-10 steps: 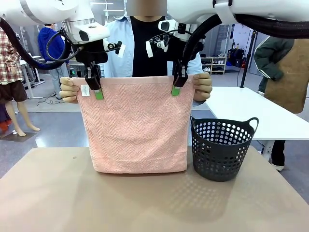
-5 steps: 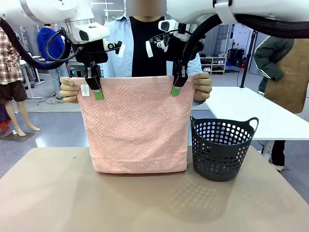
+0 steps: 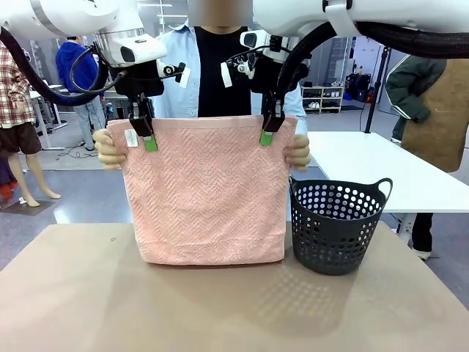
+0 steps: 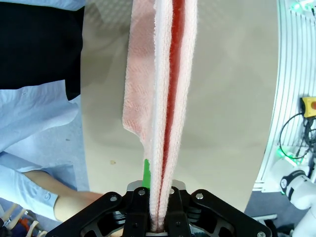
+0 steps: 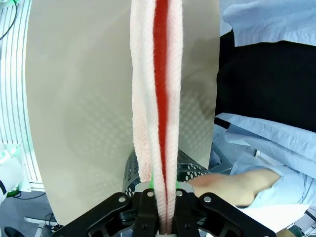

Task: Fold the towel.
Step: Release the end of the 100 cm Hotel Towel you were holding.

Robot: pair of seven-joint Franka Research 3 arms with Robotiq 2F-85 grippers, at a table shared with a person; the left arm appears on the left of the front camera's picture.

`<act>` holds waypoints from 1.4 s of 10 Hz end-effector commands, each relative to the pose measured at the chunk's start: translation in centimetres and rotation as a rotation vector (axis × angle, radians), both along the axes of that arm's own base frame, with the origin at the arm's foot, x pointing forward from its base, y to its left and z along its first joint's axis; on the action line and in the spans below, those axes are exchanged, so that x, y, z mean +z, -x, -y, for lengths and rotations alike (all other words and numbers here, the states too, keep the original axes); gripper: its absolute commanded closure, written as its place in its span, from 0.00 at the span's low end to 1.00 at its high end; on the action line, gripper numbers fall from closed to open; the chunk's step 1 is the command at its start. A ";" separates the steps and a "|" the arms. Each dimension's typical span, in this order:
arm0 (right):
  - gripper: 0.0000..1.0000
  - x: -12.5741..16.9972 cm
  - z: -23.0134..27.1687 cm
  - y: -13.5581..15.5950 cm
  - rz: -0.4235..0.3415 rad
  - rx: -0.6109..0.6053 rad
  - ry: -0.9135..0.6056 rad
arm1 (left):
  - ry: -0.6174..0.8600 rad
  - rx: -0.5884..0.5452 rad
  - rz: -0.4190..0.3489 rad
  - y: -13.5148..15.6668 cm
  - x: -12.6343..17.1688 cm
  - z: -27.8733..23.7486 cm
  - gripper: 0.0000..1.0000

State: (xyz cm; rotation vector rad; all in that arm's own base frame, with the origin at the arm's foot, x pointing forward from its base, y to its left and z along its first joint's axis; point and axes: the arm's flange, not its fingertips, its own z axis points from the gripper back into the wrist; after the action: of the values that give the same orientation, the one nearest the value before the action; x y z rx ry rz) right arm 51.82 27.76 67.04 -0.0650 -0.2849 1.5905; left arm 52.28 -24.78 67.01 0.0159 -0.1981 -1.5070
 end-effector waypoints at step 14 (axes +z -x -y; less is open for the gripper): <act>0.99 0.1 0.1 0.0 0.003 -0.001 0.002 | 0.001 0.001 0.002 0.0 0.2 0.0 1.00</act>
State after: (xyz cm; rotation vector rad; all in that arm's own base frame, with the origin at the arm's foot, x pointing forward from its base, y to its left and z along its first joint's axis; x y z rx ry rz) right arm 51.82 27.76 67.04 -0.0650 -0.2849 1.5905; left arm 52.28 -24.80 67.00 0.0159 -0.1981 -1.5073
